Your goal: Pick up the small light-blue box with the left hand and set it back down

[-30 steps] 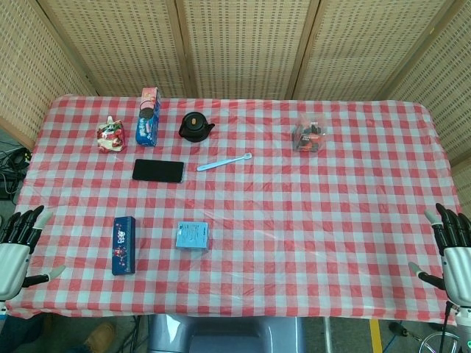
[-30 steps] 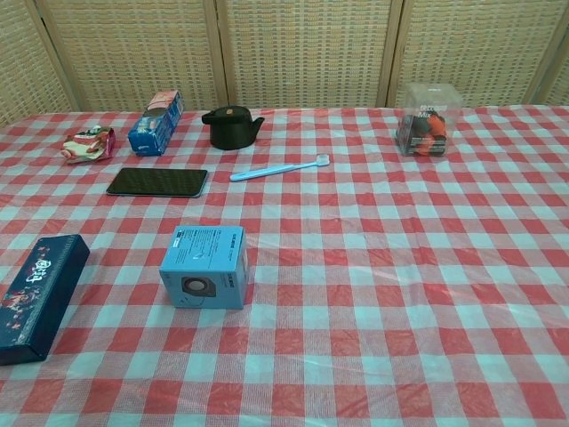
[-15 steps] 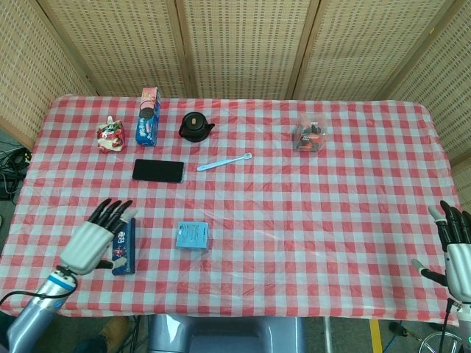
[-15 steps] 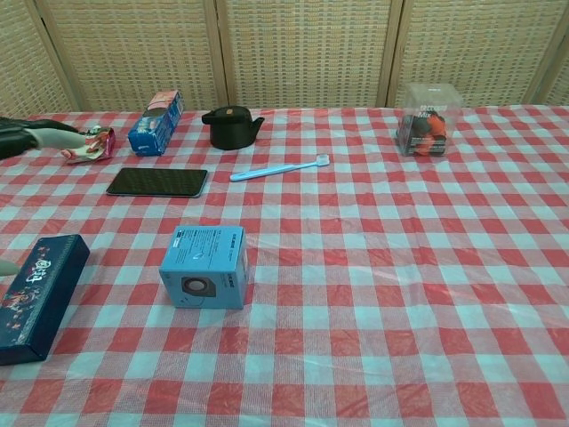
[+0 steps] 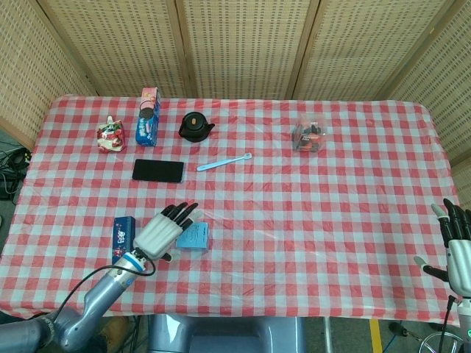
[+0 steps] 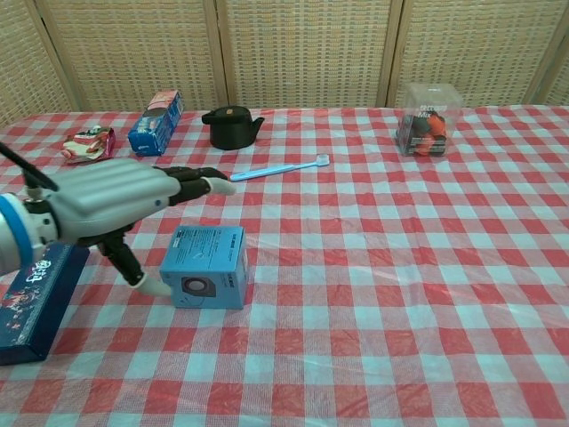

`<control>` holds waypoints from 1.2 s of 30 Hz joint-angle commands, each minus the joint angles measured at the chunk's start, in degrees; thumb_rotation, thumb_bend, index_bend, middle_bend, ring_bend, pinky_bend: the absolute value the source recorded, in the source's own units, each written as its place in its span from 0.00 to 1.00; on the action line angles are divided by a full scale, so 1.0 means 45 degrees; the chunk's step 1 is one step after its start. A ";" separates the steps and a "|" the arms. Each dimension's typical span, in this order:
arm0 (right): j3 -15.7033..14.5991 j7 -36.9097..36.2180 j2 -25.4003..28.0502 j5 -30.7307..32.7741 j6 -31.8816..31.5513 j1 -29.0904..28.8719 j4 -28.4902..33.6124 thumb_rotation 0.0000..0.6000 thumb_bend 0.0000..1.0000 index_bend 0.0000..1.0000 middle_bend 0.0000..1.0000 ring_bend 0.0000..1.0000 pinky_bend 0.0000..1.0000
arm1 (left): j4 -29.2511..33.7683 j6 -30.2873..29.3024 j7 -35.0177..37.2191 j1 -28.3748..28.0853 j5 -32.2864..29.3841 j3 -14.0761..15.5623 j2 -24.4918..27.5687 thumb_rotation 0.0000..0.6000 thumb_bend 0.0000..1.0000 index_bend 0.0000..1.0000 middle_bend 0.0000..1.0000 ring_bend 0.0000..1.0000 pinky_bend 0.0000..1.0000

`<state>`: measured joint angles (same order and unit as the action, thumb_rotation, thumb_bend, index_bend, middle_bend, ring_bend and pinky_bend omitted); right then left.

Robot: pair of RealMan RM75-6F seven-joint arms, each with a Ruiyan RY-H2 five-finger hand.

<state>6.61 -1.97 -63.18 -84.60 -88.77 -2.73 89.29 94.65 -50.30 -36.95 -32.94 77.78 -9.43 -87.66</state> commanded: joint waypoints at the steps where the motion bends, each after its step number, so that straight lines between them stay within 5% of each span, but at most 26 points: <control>1: 0.0022 0.0046 -0.0048 0.0083 0.0104 -0.0047 -0.0044 1.00 0.00 0.06 0.00 0.00 0.00 | -0.0779 0.0377 -0.0661 -0.0739 -0.0842 -0.0365 -0.0982 1.00 0.00 0.00 0.02 0.12 0.23; 9: 0.0076 0.0194 -0.0135 0.0223 0.0203 -0.0105 -0.0088 1.00 0.00 0.06 0.00 0.00 0.00 | -0.1133 0.0526 -0.2881 -0.1752 -0.2770 -0.0523 -0.1784 1.00 0.00 0.08 0.11 0.19 0.27; 16: 0.0088 0.0299 -0.0219 0.0324 0.0295 -0.0140 -0.0172 1.00 0.00 0.06 0.00 0.00 0.00 | -0.0472 0.0009 -0.5283 -0.2604 -0.4724 -0.0395 -0.1717 1.00 0.00 0.42 0.46 0.48 0.43; 21: 0.0083 0.0367 -0.0264 0.0300 0.0262 -0.0142 -0.0179 1.00 0.00 0.06 0.00 0.00 0.00 | 0.0116 -0.0672 -0.5981 -0.2993 -0.5601 -0.0231 -0.1502 1.00 0.00 0.46 0.49 0.51 0.45; 32: 0.0055 0.0552 -0.0346 0.0295 0.0292 -0.0165 -0.0185 1.00 0.00 0.06 0.00 0.00 0.00 | 0.0100 -0.0999 -0.0654 -0.2563 -0.2888 -0.0855 -0.0742 1.00 0.00 0.47 0.49 0.52 0.45; 36: 0.0037 0.0646 -0.0385 0.0280 0.0325 -0.0189 -0.0185 1.00 0.00 0.06 0.00 0.00 0.00 | -0.0088 -0.0851 0.3786 -0.2087 -0.2180 -0.1385 -0.0577 1.00 0.00 0.47 0.48 0.52 0.44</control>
<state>6.79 0.88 -64.88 -83.31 -87.33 -3.56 88.46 95.13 -54.37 -36.05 -44.43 63.70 -13.20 -91.49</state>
